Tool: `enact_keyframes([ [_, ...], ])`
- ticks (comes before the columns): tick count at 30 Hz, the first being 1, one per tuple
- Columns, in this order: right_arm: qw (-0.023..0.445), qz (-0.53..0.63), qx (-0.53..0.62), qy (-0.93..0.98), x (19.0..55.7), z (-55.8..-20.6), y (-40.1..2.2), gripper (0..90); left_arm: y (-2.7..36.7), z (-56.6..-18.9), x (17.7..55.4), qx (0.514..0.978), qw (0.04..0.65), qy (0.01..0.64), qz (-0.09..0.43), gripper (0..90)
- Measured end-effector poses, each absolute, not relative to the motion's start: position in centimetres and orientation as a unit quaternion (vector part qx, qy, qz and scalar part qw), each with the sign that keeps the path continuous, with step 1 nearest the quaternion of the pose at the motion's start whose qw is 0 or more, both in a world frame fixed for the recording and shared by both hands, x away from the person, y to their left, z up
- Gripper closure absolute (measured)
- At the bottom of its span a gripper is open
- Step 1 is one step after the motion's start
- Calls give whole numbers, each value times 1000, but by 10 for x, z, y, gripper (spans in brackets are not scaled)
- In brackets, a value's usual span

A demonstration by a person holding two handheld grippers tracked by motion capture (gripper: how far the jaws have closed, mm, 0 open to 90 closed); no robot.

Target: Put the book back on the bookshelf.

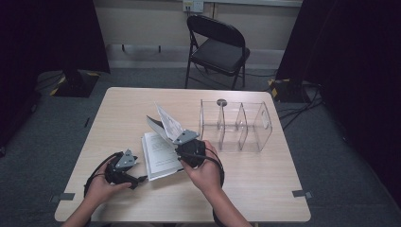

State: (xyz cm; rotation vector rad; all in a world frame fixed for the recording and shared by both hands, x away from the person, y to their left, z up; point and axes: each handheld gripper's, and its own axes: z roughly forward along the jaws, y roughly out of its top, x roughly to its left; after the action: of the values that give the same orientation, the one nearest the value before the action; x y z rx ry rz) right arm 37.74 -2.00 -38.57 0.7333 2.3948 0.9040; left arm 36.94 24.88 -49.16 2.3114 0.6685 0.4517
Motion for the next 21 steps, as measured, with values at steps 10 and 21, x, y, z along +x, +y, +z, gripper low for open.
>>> enact_keyframes([
  [10,221,318,274,880,380,-377,-17,657,241,-491,373,885,345,245,196,161],
  [21,215,308,264,888,382,-369,-15,658,241,-486,381,880,341,261,204,161],
])
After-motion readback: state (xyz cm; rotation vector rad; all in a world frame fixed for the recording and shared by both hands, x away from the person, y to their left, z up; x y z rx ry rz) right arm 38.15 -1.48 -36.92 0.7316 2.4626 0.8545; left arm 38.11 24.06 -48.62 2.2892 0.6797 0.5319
